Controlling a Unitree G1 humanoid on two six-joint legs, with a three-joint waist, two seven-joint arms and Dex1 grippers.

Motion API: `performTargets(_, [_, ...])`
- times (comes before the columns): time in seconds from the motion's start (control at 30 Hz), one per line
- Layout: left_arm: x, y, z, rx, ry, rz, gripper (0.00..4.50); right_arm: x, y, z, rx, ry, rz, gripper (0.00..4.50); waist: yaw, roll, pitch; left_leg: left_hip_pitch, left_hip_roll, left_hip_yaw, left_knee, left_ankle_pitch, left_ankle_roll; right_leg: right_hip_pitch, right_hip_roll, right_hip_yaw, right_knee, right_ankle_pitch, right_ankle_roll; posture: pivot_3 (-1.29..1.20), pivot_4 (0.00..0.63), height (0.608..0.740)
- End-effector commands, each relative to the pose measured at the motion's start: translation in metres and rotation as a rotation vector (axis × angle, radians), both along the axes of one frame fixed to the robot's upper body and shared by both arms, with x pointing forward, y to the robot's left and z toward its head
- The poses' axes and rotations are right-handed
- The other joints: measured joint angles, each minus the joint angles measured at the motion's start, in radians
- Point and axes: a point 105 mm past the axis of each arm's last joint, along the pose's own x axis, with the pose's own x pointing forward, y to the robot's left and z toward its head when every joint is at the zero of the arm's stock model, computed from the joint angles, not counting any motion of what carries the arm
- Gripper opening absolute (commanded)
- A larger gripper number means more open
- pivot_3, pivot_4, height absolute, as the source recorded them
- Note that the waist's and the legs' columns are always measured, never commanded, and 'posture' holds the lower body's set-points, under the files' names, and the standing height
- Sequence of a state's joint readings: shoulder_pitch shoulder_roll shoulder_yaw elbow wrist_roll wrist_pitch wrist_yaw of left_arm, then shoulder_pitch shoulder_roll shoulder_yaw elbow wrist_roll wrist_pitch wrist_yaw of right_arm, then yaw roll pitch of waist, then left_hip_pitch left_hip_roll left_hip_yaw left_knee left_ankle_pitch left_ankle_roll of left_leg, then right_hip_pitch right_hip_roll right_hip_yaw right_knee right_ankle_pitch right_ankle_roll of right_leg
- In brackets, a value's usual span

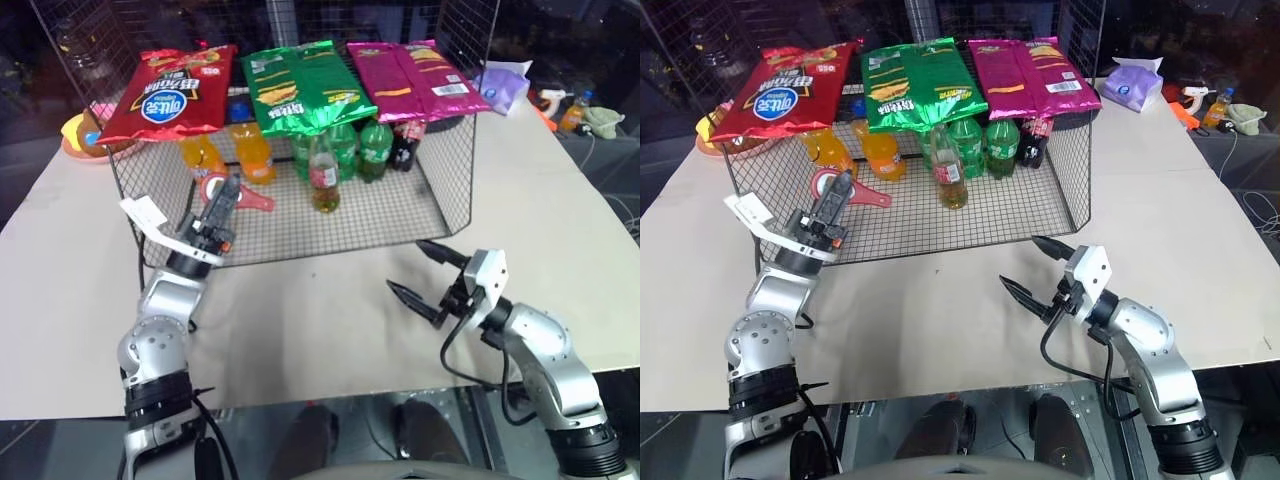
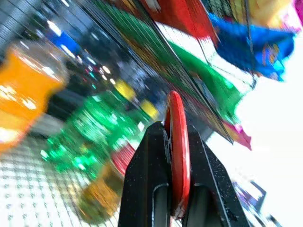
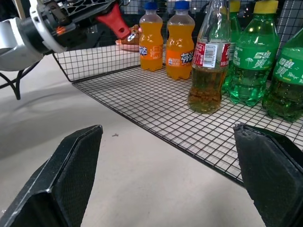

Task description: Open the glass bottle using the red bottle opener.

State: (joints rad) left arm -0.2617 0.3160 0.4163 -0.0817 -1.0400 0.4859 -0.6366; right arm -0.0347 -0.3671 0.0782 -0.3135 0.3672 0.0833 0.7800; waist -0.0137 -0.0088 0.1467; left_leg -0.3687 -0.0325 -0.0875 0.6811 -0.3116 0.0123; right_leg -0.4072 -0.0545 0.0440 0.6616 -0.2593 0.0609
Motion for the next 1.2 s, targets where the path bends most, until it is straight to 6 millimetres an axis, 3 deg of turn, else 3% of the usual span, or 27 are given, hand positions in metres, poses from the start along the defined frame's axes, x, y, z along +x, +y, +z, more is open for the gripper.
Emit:
performTargets(0.03, [-0.01,-0.022,0.011,0.048,-0.053,-0.113,0.04,-0.004,0.005,0.024,0.066,-0.063,0.055,4.5,0.0,0.0,0.0,0.0,0.0,0.0,0.0,0.0,0.0,0.0,0.0,0.0,0.0,0.0,0.0,0.0,0.15,0.74])
performTargets(0.27, [-0.01,-0.062,0.007,0.092,-0.049,-0.262,0.04,-0.01,0.018,0.032,0.086,-0.057,0.144,4.5,0.002,0.0,0.0,0.0,0.0,0.0,0.0,0.0,0.0,0.0,0.0,0.0,0.0,0.0,0.0,0.0,0.15,0.74])
performTargets(0.57, [-0.011,-0.115,0.004,0.158,-0.073,-0.487,0.04,-0.009,0.041,0.03,-0.009,0.091,0.225,4.5,-0.001,0.0,0.0,0.0,0.0,0.0,0.0,0.0,0.0,0.0,0.0,0.0,0.0,0.0,0.0,0.0,0.15,0.74])
performTargets(0.73, [-0.015,-0.126,-0.003,0.204,-0.066,-0.586,0.04,-0.006,0.05,0.032,-0.034,0.178,0.236,4.5,-0.001,0.0,0.0,0.0,0.0,0.0,0.0,0.0,0.0,0.0,0.0,0.0,0.0,0.0,0.0,0.0,0.15,0.74])
performTargets(1.1, [-0.017,-0.134,-0.014,0.268,-0.056,-0.686,0.04,-0.02,0.054,0.039,-0.004,0.353,0.325,4.5,0.0,0.0,0.0,-0.004,0.0,-0.001,0.001,0.0,0.0,-0.002,0.0,-0.001,-0.001,0.0,0.0,0.0,0.15,0.74])
performTargets(1.2, [-0.016,-0.134,-0.016,0.27,-0.055,-0.69,0.0,-0.019,0.054,0.038,-0.016,0.364,0.325,3.72,0.0,0.0,0.0,-0.004,0.0,-0.001,0.001,0.0,0.0,-0.002,0.0,-0.001,-0.001,0.0,0.0,0.0,0.15,0.74])
